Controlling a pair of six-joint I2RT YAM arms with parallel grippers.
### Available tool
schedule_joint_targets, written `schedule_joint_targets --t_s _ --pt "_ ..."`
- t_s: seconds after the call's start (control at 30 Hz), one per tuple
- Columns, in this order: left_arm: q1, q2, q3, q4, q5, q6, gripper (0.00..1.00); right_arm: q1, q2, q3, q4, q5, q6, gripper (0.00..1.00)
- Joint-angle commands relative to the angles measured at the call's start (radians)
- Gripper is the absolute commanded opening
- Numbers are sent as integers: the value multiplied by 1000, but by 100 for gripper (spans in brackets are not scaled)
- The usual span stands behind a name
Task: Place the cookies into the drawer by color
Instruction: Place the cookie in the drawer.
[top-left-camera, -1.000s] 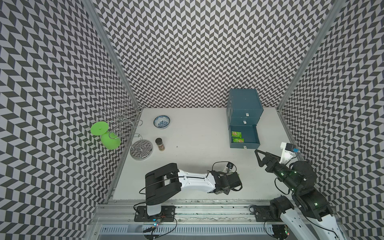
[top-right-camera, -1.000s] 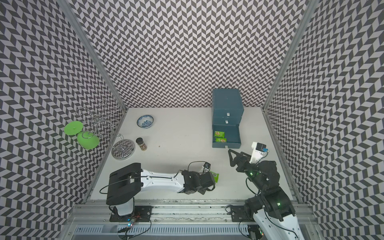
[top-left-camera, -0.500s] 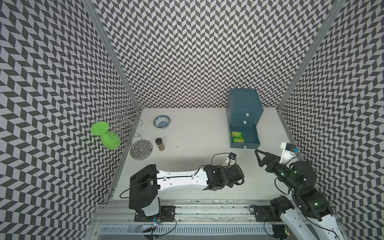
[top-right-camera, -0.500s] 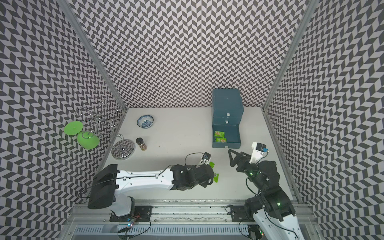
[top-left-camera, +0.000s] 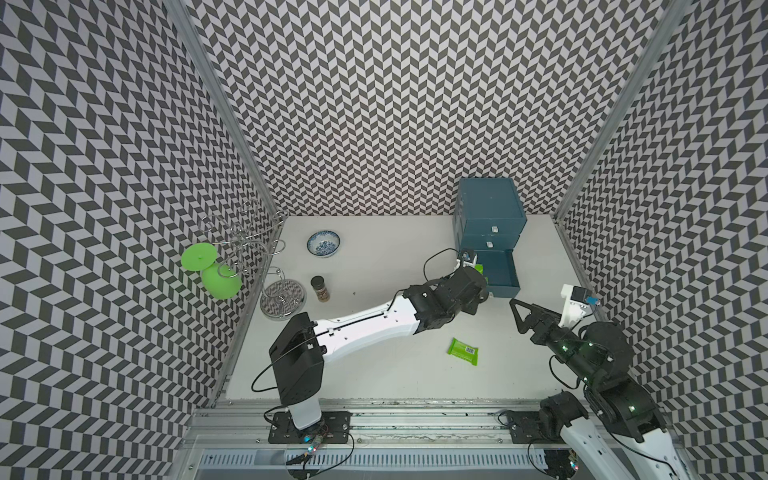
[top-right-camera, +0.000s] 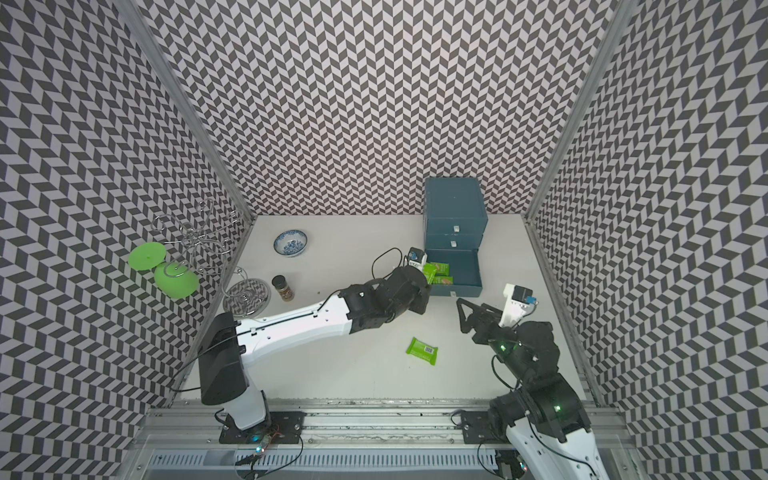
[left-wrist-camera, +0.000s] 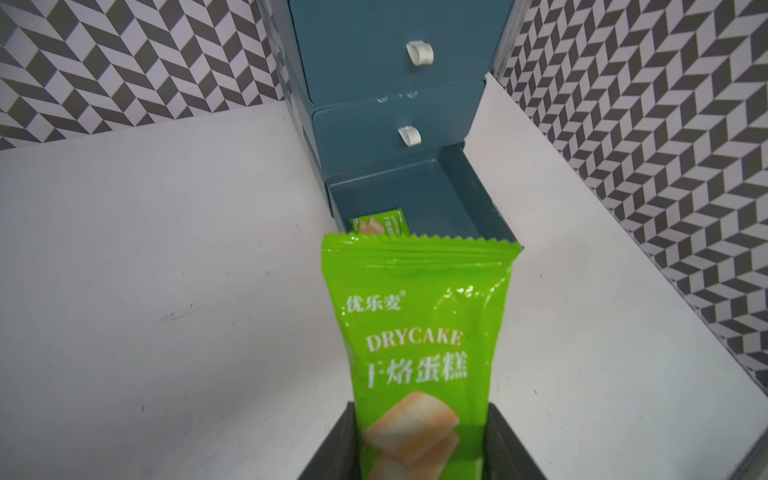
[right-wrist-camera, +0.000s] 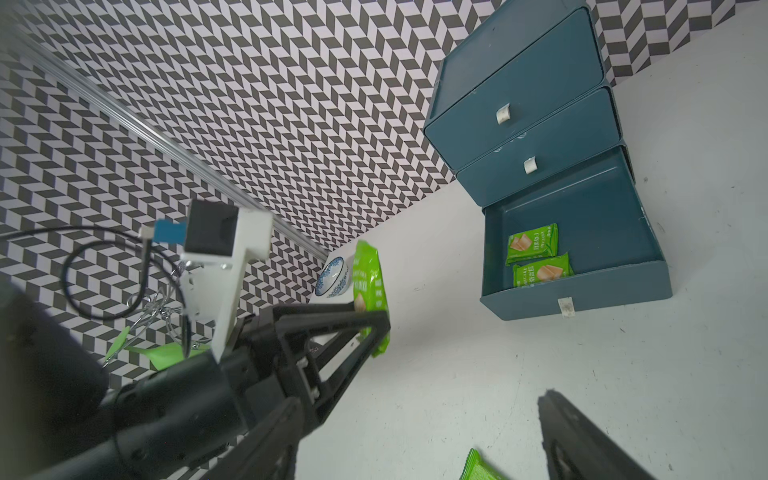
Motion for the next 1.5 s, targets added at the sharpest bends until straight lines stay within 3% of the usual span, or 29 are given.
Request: schedule_joint_targets --t_s 0.0,0.33,0.67,0.9,1.27,1.47 --pt "26 51 72 63 49 61 47 -2 -12 8 35 11 -14 89" --pt "80 223 213 177 57 176 48 -2 -9 -4 44 15 -21 90" --pt "93 433 399 161 33 255 48 -2 -6 -6 43 19 -29 90" --pt "108 534 445 142 67 248 48 -2 -13 -4 33 26 -32 90" --pt "113 564 497 82 120 226 48 -1 -21 -4 26 30 -36 90" --pt "112 496 496 48 136 214 48 -2 -13 -4 44 19 -32 90"
